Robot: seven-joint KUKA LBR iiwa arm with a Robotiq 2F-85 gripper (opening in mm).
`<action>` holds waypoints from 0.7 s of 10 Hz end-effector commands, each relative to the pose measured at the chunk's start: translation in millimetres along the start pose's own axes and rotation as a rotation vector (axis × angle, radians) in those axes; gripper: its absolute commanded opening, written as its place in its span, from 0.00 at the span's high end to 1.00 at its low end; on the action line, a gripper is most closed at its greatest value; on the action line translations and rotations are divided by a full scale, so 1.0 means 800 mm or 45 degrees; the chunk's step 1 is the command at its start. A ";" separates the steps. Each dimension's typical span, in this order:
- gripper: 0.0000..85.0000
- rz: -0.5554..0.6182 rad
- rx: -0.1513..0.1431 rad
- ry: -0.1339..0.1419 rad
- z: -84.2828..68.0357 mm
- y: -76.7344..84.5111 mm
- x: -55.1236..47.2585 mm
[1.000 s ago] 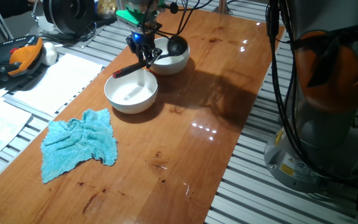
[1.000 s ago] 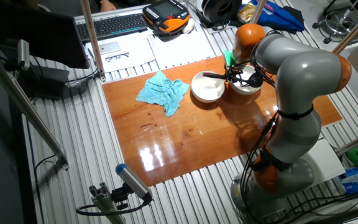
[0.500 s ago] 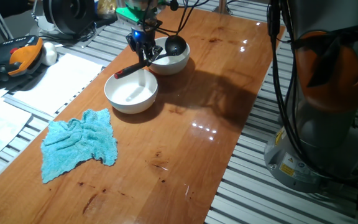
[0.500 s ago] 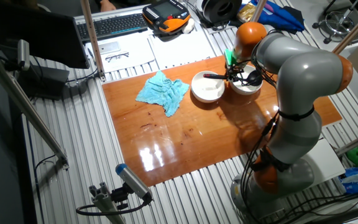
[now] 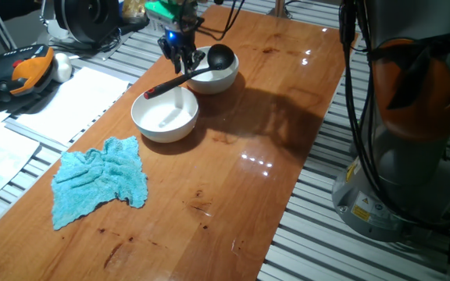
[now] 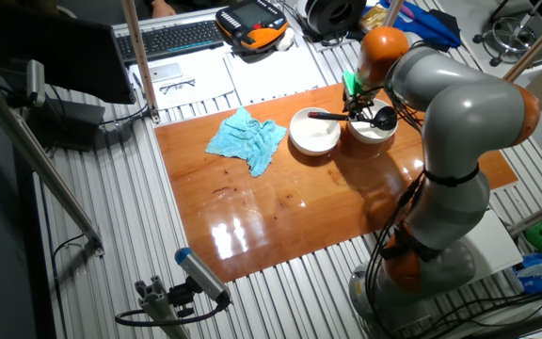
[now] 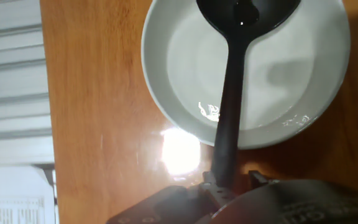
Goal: Scoop water with a large spoon from one bowl to another
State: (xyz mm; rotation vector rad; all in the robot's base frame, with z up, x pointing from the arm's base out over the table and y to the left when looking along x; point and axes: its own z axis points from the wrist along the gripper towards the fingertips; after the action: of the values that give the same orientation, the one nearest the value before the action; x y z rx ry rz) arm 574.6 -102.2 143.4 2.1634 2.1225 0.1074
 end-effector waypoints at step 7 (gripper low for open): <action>1.00 -0.723 0.078 0.010 -0.059 -0.007 0.062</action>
State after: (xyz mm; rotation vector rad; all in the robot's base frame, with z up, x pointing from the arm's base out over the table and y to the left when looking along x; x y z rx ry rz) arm 564.2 -52.6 188.3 1.9264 2.3845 -0.0162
